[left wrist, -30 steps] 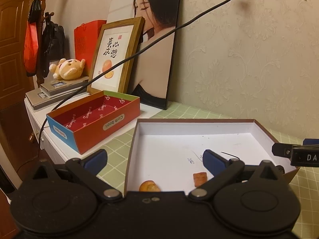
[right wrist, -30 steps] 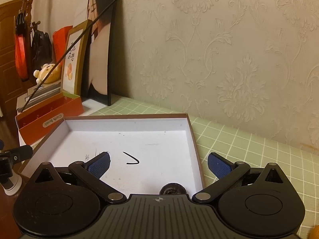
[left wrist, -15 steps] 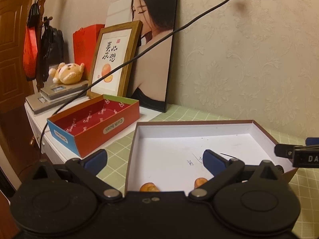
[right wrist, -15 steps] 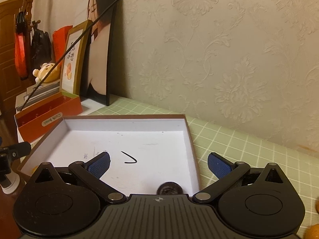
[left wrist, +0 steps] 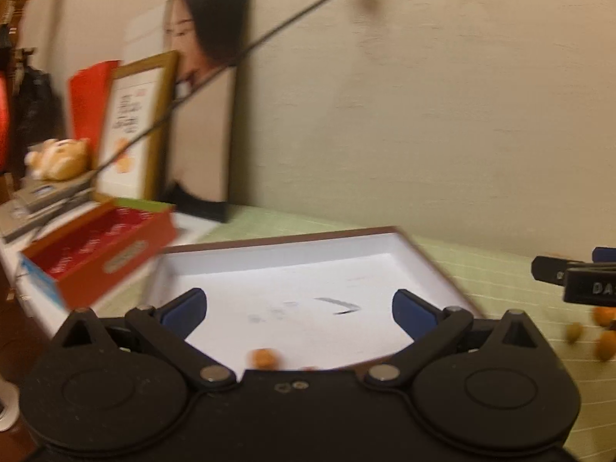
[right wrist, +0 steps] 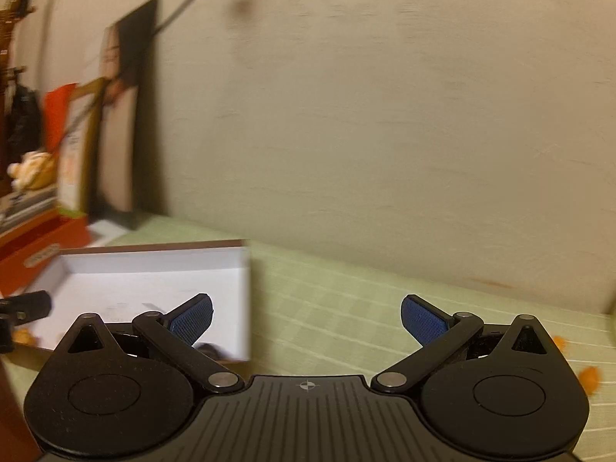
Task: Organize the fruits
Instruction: 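Move both open grippers back to the remaining fruit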
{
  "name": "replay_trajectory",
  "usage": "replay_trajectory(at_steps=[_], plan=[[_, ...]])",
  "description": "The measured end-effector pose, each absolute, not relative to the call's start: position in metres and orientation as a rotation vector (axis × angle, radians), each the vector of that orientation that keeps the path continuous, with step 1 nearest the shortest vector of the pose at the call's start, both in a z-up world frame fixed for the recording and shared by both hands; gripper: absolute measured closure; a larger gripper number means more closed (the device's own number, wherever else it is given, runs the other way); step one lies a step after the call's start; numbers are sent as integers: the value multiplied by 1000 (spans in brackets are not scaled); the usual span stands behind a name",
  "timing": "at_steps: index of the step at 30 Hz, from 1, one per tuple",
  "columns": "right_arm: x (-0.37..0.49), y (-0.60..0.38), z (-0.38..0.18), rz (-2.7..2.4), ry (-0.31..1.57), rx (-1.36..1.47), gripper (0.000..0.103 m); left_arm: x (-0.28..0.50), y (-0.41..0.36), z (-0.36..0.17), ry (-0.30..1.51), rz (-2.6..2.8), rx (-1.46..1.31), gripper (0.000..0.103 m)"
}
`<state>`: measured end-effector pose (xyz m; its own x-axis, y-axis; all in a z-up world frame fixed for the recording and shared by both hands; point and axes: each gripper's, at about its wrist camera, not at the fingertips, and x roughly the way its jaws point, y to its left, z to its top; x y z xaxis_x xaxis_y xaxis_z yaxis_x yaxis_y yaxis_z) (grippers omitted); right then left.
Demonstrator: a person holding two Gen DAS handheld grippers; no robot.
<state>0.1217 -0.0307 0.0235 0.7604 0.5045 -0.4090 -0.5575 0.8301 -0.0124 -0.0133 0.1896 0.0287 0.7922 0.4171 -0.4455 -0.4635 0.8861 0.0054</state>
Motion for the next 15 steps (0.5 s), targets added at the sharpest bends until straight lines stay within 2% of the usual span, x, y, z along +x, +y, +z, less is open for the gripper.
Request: replay_trajectory(at_steps=[9,15], plan=[[143,-140,43,346,365,13,0,29,120,15,487,252,-75,8],[147,-198,43,229,385,8,0,54,68,3,522,140,-60,8]])
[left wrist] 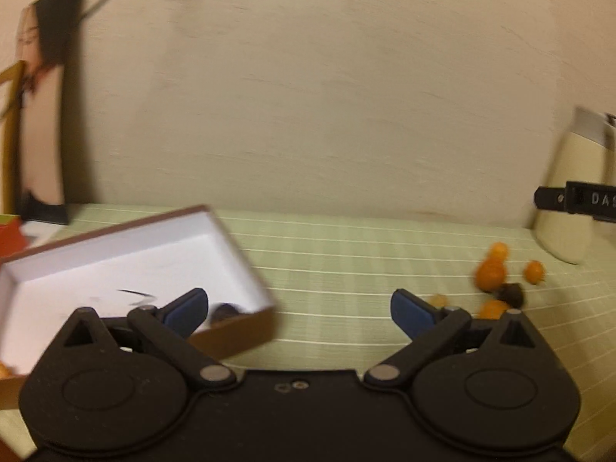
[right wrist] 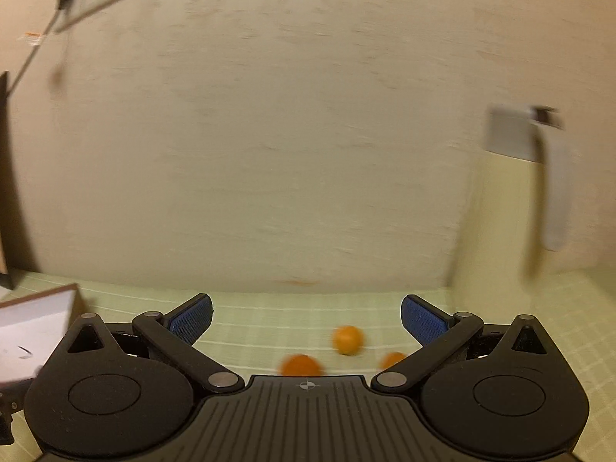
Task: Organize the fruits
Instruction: 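Move both open grippers back to the remaining fruit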
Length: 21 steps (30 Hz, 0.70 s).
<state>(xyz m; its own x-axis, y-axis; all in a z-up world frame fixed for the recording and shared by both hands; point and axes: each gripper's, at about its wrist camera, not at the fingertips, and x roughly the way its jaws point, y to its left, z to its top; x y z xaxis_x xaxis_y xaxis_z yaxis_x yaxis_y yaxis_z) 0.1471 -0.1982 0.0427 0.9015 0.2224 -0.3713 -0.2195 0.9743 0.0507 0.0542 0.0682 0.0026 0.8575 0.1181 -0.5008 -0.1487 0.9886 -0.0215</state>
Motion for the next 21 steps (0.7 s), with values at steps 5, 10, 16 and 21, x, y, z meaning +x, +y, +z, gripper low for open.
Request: replay_trajectory(at_steps=[5,10,16,21], plan=[[150,-229,36,162,423,-28,0,75,31,-10,570,64,-50,15],[149,-262,33,102,435,-7,0,90,-7,-21,612,-39,-50,31],[149,-289,29,73,453,-3,0,104,-42,-33,631,-80,-21,36],[153,-297,21,95,502,-17,0,111,-54,-38,649,-101,-17,44]])
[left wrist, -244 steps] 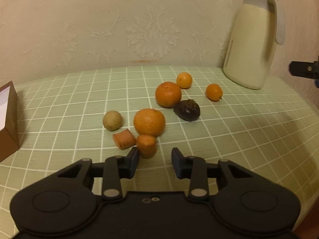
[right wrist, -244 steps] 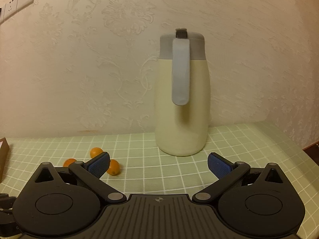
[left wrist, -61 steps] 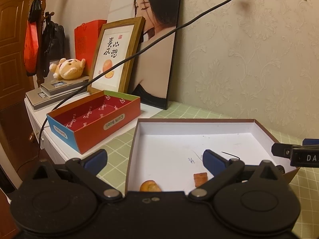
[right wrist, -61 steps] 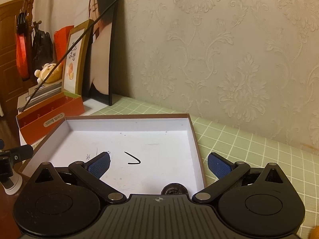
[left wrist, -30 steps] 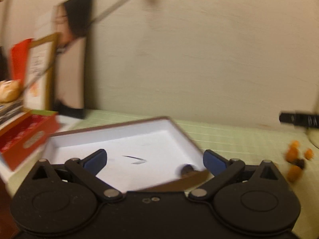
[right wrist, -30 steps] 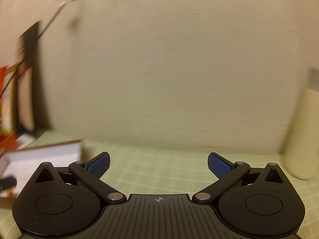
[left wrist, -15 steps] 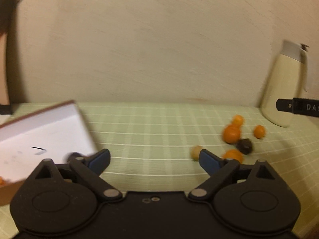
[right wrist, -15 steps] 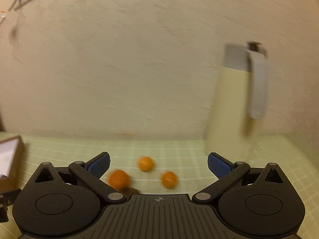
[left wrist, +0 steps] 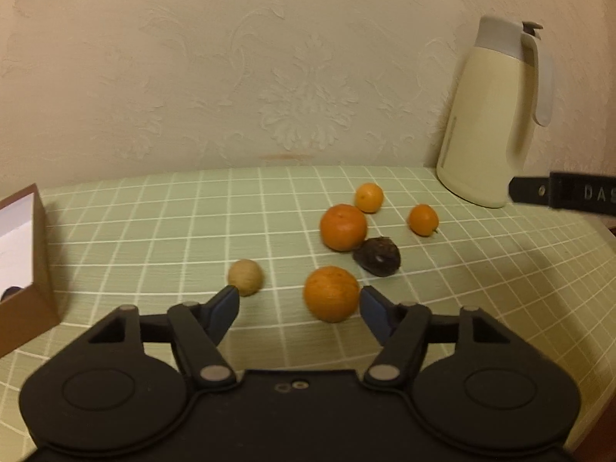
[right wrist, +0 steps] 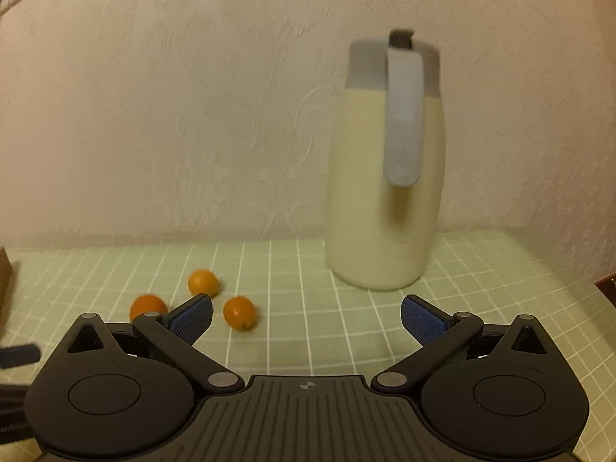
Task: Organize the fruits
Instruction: 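Move both open grippers back to the remaining fruit, then grasp the large tangerine with the left gripper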
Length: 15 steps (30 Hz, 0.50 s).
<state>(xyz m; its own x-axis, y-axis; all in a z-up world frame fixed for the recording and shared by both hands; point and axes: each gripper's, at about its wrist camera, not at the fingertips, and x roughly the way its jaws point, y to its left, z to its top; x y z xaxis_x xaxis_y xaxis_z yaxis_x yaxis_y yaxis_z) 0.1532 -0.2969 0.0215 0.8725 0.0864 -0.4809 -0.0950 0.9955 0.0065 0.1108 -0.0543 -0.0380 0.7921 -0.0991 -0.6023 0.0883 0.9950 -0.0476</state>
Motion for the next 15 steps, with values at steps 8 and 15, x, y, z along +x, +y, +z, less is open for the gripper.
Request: replay_trajectory(at_steps=[8,15], plan=[[152,-305,16,99,516,-14,0,123,-67,-42,667,-125,-23,51],[156,-316,12,95,526,1,0,133,-75,-50,694,-133,-8,64]])
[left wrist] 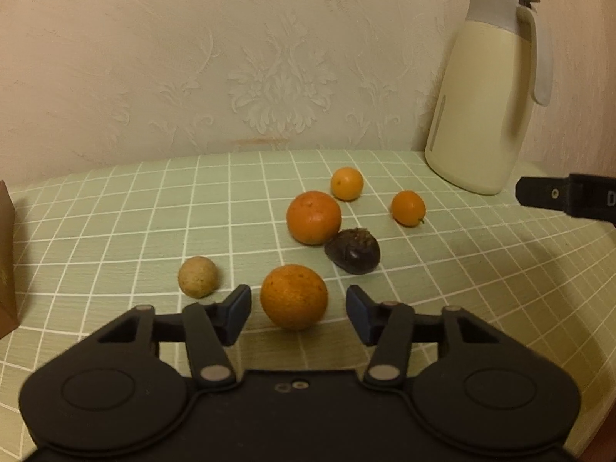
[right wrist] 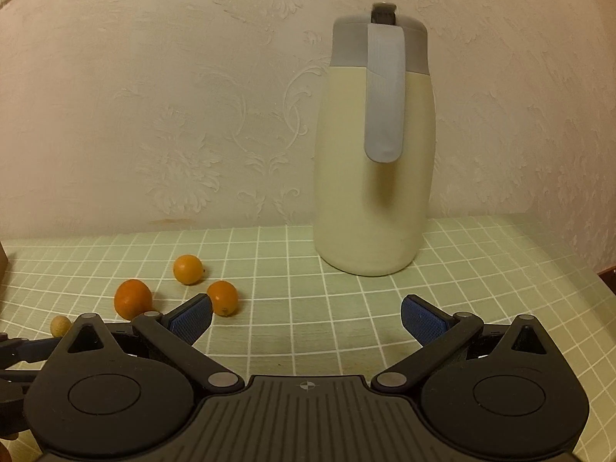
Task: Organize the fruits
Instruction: 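Grasp the large tangerine with the left gripper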
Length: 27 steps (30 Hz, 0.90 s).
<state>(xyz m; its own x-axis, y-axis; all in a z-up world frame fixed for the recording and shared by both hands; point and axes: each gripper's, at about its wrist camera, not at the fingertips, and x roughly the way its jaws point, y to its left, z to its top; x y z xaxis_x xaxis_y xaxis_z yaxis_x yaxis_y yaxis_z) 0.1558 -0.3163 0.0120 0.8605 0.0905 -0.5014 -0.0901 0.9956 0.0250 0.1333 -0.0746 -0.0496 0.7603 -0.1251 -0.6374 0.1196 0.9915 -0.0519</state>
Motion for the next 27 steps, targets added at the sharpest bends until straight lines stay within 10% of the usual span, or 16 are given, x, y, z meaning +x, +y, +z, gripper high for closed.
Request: replay_trajectory(at_steps=[24,27], plan=[[175,-255,-11,325,586,-64,0,100,-13,-26,668,-21,-34,74],[179,-237,-13,366,594,-90,29,94,-3,-23,666,-7,-36,74]])
